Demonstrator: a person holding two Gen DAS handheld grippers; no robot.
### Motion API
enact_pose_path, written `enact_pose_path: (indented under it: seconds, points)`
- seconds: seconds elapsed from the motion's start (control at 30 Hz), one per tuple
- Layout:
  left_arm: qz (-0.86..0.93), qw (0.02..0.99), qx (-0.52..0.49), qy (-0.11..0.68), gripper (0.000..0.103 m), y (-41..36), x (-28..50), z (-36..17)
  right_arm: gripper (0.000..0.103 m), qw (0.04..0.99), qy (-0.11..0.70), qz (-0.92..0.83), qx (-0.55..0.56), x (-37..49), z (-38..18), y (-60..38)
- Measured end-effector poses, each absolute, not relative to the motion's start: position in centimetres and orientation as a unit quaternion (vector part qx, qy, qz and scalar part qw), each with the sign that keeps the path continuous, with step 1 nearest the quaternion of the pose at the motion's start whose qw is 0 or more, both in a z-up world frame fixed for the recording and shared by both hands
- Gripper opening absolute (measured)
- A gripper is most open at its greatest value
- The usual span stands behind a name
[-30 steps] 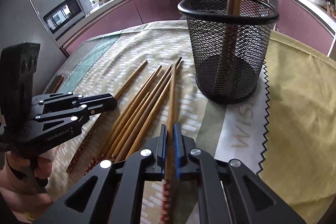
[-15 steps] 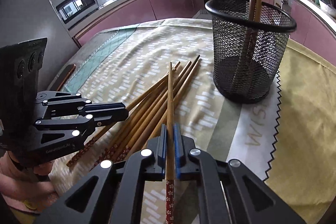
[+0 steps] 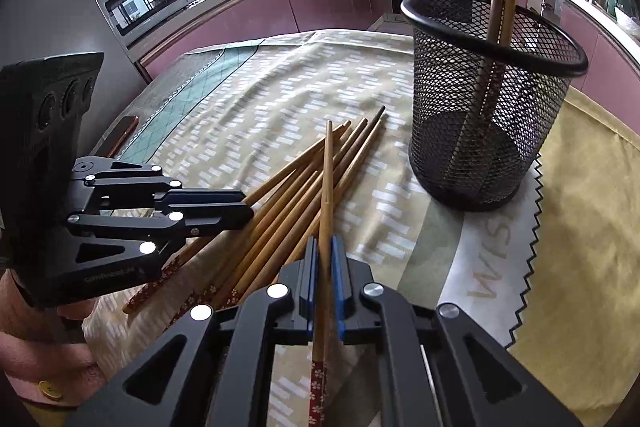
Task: Organize utensils
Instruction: 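Close the left gripper on a chopstick while the right gripper grasps another chopstick, then raise the chopstick in the left gripper over the mesh cup while the right gripper carries its chopstick there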
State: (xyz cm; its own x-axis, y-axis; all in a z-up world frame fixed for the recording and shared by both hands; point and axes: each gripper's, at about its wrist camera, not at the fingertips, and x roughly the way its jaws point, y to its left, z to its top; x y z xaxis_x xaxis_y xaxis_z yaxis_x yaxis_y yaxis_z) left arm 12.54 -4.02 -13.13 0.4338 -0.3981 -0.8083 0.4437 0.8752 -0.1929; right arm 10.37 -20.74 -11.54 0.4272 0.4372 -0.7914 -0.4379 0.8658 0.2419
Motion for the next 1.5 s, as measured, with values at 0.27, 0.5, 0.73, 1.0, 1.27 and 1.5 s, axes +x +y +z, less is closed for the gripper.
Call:
enact_pose_path:
  seconds: [0.27,0.5,0.73,1.0,1.27,1.5]
  points:
    - [-0.251,0.853,0.018,0.458,0.007,-4.1,12.0,-12.3,0.006,0.859,0.435,0.268,0.009,9.2,-9.4,-22.0]
    - [-0.280,0.864,-0.007,0.419,0.007,-3.4,11.0,-8.4,0.006,0.875,0.396,0.278,0.025,8.1,-6.2,-23.6]
    - [-0.304,0.875,-0.033,0.374,0.007,-2.7,10.2,-3.9,0.006,0.894,0.353,0.275,0.038,7.4,-3.2,-25.3]
    - [-0.319,0.891,-0.060,0.317,0.007,-1.9,9.6,0.5,0.006,0.910,0.310,0.271,0.049,7.1,-0.4,-27.4]
    - [-0.309,0.905,-0.097,0.274,0.007,-3.6,12.2,2.5,0.006,0.924,0.277,0.257,0.053,7.7,1.8,-28.2]
    - [-0.310,0.914,-0.124,0.230,0.007,-6.0,15.2,4.5,0.006,0.936,0.251,0.241,0.059,9.3,3.9,-29.8]
